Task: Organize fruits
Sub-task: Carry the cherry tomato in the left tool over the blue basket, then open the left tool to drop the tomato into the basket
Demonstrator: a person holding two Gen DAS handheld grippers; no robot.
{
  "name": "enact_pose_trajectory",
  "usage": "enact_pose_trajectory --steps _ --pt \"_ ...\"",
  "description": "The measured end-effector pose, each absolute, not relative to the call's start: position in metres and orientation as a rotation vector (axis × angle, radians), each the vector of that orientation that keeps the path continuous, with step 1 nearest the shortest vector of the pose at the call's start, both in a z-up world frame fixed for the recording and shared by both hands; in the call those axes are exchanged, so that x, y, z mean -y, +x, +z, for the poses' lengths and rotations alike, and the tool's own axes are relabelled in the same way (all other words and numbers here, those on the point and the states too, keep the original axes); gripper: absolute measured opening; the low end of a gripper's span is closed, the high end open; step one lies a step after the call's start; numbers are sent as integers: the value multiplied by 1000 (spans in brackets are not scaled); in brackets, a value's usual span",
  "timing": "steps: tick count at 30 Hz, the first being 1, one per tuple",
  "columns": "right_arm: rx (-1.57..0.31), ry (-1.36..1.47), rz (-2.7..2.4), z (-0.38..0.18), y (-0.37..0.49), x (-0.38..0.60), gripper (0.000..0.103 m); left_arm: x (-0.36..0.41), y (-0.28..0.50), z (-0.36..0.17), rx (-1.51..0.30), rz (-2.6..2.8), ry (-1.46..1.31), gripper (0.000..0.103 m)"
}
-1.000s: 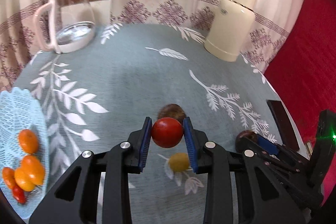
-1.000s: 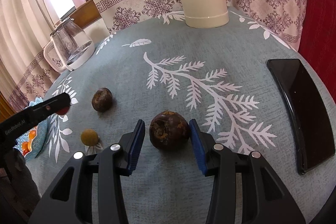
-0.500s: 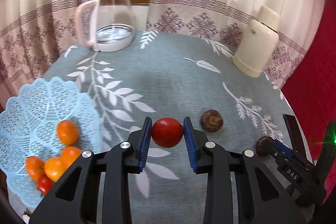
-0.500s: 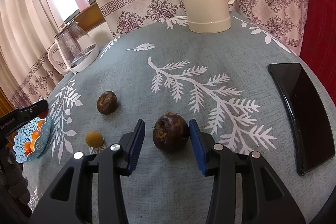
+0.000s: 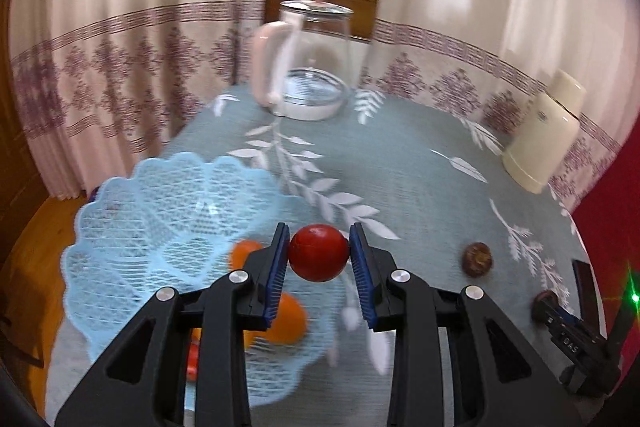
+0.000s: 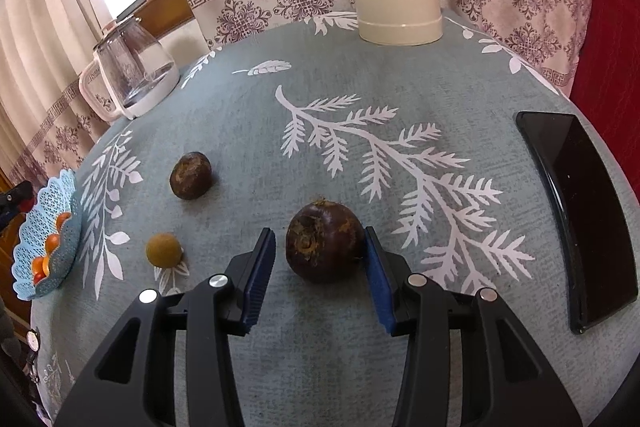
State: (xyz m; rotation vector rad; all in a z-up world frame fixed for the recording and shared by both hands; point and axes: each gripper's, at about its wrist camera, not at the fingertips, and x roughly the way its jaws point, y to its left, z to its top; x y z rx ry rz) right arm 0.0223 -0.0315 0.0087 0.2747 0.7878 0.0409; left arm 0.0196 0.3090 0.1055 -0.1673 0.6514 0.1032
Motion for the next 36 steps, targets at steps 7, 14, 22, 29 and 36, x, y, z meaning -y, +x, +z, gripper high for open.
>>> enact_pose_trajectory --steps 7,14,22,29,36 --pt "-794 261 33 8 23 30 45 -347 14 101 -654 198 -191 32" --pt "-798 254 28 7 24 29 45 -375 16 86 -684 269 -225 32" --pt "-798 244 21 7 24 28 45 -391 15 76 -692 311 -266 59" --pt "-800 234 15 7 24 27 45 -402 7 80 -670 339 -294 61" --pt "-806 218 10 7 25 25 46 -397 -3 83 -650 348 -271 69"
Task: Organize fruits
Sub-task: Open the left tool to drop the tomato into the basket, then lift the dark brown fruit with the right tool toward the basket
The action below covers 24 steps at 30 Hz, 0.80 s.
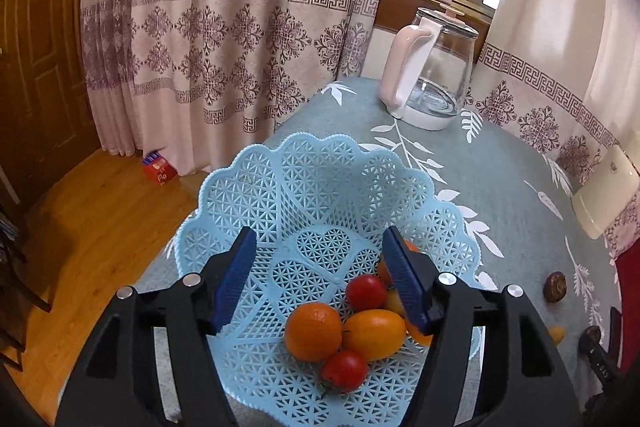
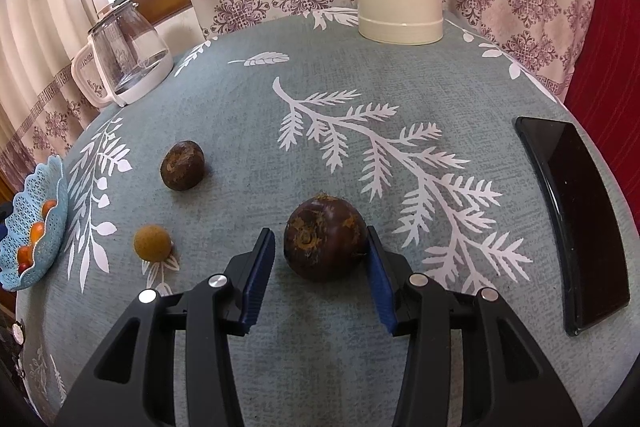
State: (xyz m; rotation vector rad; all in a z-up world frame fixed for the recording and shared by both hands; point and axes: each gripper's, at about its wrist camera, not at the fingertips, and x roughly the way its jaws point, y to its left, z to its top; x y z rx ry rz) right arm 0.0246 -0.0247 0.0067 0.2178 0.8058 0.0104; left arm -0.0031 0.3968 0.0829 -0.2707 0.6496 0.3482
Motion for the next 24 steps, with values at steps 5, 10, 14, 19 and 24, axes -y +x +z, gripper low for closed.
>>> enact_pose_trajectory --steps 5,10,14,19,24 --pt "-796 210 0 7 23 24 40 -395 -7 85 -639 353 -260 71" --pt "-772 212 8 11 19 24 39 -397 -12 85 -635 350 -270 72" --pt "-743 214 17 14 15 25 39 -396 -15 84 -639 344 -274 72" --pt "-711 207 19 20 9 22 35 -390 -17 81 -646 330 -254 72" --pt "-719 176 25 21 9 15 35 -393 -20 84 -629 335 -249 72"
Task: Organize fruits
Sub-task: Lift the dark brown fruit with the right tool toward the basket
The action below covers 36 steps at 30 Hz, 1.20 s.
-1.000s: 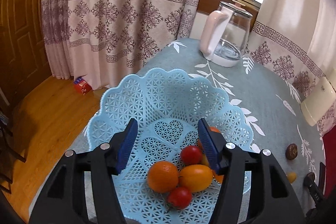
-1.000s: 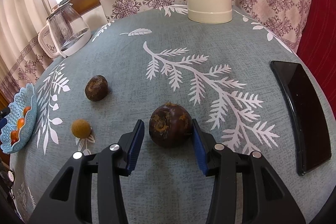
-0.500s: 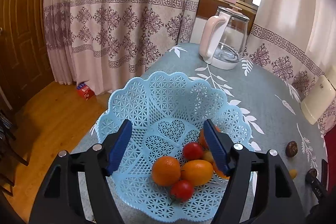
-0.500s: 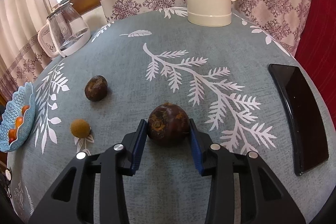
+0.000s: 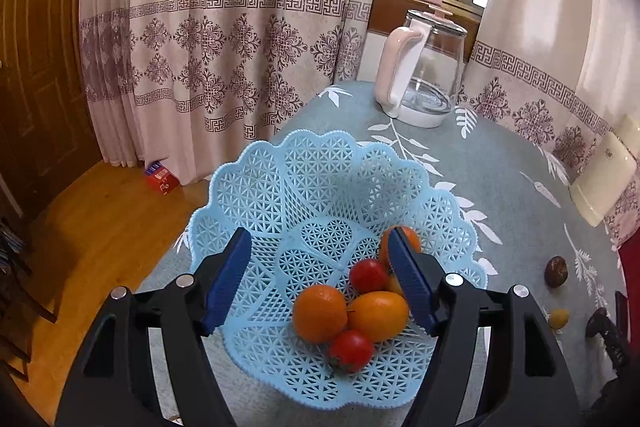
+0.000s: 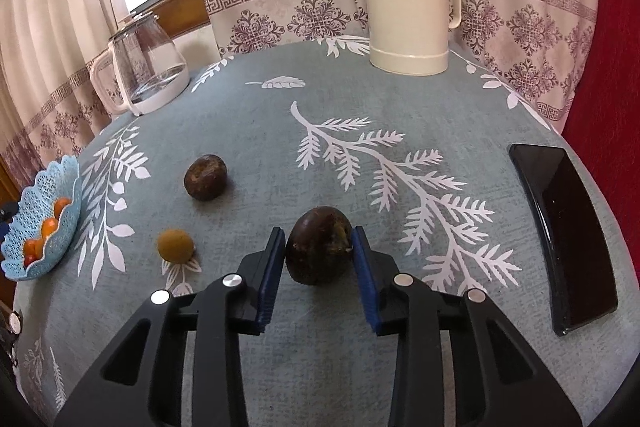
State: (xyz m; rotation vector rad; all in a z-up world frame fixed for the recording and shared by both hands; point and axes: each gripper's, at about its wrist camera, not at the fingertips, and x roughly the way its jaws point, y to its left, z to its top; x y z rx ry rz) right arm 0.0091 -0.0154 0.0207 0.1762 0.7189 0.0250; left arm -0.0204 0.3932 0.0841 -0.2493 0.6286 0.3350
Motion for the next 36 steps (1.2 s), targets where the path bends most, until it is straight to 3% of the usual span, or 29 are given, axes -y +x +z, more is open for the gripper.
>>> enact_pose_trajectory --steps 14,21,22,36 --pt "-824 185 -8 8 27 18 37 -403 -35 91 -589 309 -278 72" --pt "-778 141 2 18 20 4 33 -406 -42 96 -565 298 -287 72" --pt "-774 144 15 21 19 1 25 -406 -42 96 -563 299 -290 72" --pt "-735 96 328 60 16 -105 25 -422 -52 99 -532 302 -332 72"
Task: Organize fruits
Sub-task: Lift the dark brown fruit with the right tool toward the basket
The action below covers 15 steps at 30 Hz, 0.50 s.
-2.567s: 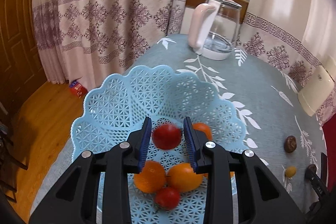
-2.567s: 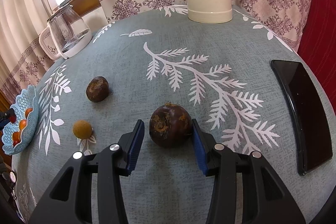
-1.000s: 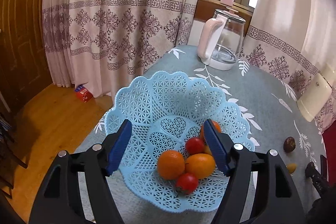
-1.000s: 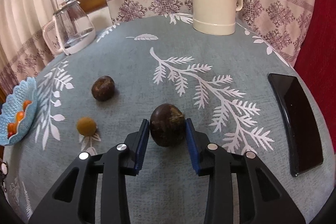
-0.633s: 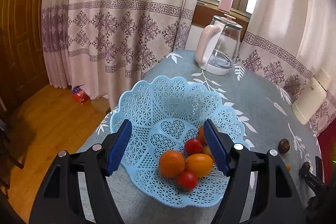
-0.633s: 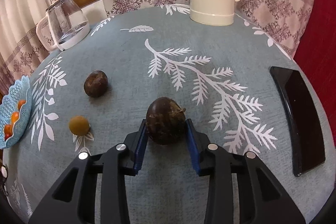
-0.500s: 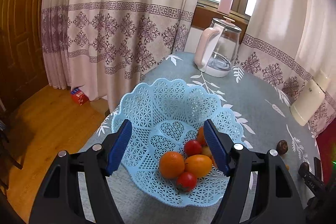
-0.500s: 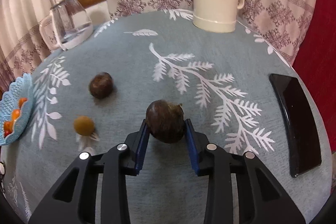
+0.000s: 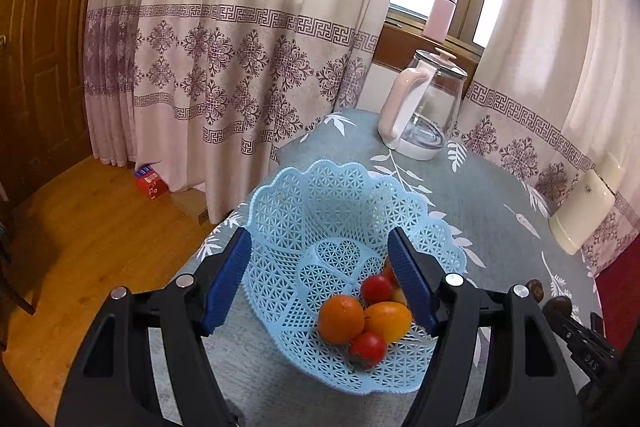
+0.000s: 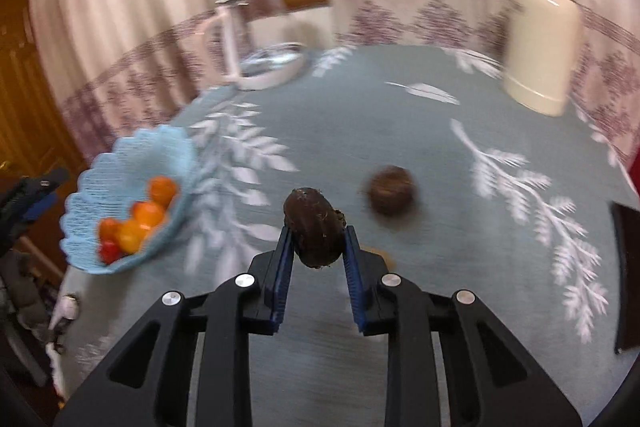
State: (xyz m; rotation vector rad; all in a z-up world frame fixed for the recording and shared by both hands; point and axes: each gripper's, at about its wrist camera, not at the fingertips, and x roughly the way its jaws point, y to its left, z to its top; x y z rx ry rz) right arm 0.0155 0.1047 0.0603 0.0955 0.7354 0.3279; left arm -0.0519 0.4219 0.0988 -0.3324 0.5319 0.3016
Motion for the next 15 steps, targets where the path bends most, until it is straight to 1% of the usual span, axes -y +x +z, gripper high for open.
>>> enact_pose_trajectory --steps 10,15 --pt "-746 84 536 84 37 -187 25 -425 -55 102 -522 291 -345 72" --pt "-753 44 574 85 48 -223 25 -430 -59 107 -509 295 -357 72"
